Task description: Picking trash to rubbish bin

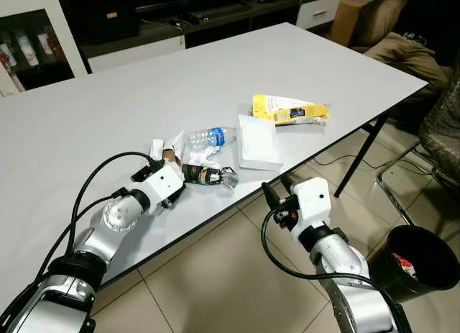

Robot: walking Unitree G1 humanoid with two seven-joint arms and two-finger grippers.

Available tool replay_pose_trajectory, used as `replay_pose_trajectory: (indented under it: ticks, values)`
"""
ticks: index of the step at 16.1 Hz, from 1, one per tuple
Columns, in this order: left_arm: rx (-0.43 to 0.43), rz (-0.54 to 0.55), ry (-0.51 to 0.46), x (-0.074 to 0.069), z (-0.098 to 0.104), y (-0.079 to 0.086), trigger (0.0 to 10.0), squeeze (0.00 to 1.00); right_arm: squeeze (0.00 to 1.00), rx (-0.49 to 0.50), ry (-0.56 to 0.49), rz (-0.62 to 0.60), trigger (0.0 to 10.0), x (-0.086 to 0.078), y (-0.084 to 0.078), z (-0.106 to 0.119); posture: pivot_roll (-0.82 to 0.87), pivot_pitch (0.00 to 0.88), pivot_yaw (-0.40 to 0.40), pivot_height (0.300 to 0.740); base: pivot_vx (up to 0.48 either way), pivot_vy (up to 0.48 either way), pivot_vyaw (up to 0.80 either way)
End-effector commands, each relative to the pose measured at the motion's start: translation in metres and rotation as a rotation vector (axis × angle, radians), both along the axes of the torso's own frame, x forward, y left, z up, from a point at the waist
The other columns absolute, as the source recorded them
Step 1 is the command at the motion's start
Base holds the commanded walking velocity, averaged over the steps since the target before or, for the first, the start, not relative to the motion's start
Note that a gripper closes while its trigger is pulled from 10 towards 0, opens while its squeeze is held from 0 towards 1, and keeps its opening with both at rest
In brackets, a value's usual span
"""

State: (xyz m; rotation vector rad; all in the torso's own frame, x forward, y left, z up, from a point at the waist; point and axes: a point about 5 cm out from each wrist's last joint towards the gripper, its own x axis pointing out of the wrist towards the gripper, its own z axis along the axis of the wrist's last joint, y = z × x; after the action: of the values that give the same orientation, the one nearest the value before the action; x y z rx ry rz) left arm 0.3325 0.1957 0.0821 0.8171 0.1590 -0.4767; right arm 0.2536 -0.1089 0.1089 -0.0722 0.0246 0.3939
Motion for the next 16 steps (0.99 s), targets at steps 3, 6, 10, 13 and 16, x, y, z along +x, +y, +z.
replay_pose_trajectory:
  ticks: [3, 6, 10, 13, 16]
  values:
    - [0.022, 0.015, 0.066, -0.004, -0.013, 0.004, 0.0, 0.0, 0.0, 0.002, 0.002, -0.006, 10.0, 0.002, -0.001, 0.002, 0.06, 0.035, 0.003, 0.74, 0.0, 0.0, 0.0]
    - [0.023, 0.012, 0.065, -0.002, -0.013, 0.005, 0.0, 0.0, 0.0, 0.043, 0.014, 0.076, 10.0, -0.002, 0.005, 0.004, 0.06, 0.032, 0.0, 0.74, 0.0, 0.0, 0.0]
    - [0.02, 0.004, 0.066, -0.002, -0.012, 0.006, 0.0, 0.0, 0.0, 0.116, 0.182, 0.41, 10.0, -0.027, 0.028, -0.005, 0.06, 0.028, -0.003, 0.74, 0.0, 0.0, 0.0]
    - [0.002, 0.007, 0.071, -0.002, -0.011, 0.009, 0.0, 0.0, 0.0, 0.092, 0.224, 0.477, 10.0, -0.032, 0.032, -0.009, 0.06, 0.025, -0.003, 0.74, 0.0, 0.0, 0.0]
    - [-0.007, 0.012, 0.071, -0.001, -0.01, 0.011, 0.0, 0.0, 0.0, 0.091, 0.239, 0.497, 10.0, -0.032, 0.033, -0.008, 0.07, 0.02, -0.005, 0.74, 0.0, 0.0, 0.0]
